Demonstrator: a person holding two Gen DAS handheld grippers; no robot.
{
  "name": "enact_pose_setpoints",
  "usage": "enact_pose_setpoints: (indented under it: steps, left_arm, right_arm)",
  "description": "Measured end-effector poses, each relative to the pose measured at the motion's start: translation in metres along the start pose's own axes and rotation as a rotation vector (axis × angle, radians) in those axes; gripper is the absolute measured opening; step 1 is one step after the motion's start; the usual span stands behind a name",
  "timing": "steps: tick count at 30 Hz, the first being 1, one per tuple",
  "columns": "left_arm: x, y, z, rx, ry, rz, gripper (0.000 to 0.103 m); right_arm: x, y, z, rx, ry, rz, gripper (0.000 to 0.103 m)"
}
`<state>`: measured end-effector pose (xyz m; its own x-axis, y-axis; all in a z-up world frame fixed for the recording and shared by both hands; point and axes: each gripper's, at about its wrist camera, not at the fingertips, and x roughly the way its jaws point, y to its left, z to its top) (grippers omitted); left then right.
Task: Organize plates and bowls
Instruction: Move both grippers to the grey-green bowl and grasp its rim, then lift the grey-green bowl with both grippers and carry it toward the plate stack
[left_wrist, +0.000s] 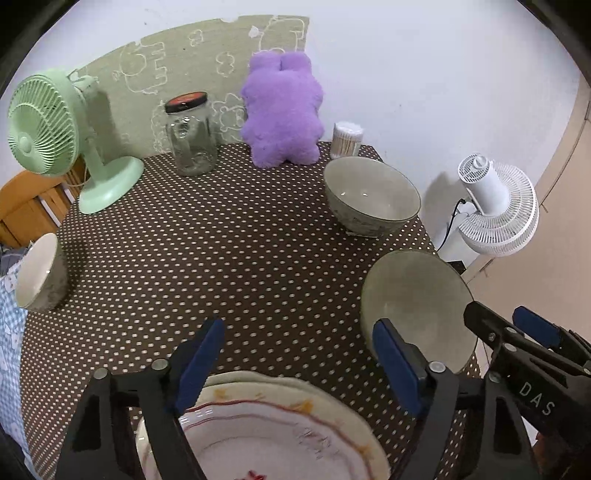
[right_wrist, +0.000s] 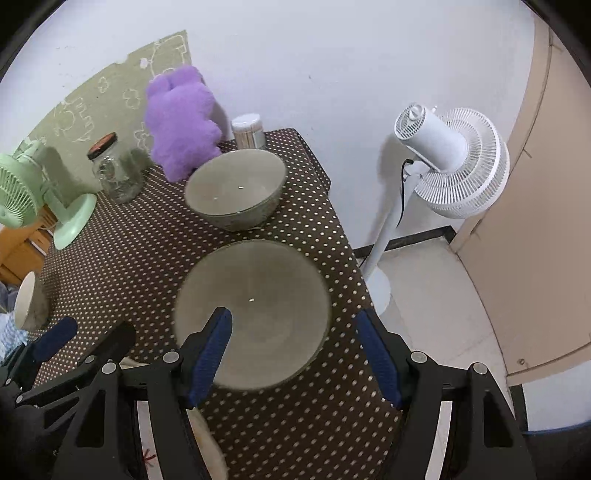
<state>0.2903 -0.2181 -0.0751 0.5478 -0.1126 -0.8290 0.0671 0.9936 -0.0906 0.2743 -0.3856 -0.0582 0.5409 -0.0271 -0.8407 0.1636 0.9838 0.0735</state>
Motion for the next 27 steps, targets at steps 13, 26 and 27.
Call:
enact_pose_setpoints:
  steps: [13,26,27]
  left_arm:
    - [0.044,-0.034,0.015,0.050,0.068,0.022,0.049]
    - [0.064,-0.055,0.017,0.097,0.096,0.032,0.017]
    - [0.065,-0.056,0.018,0.097,0.100,0.037,0.015]
  right_arm:
    - [0.047,-0.019,0.013,-0.019,0.062,0.036,0.063]
    - [0.073,-0.017,0.011,-0.038,0.115,0.037,0.021]
    - [0.074,-0.017,0.011,-0.039,0.114,0.033,0.019]
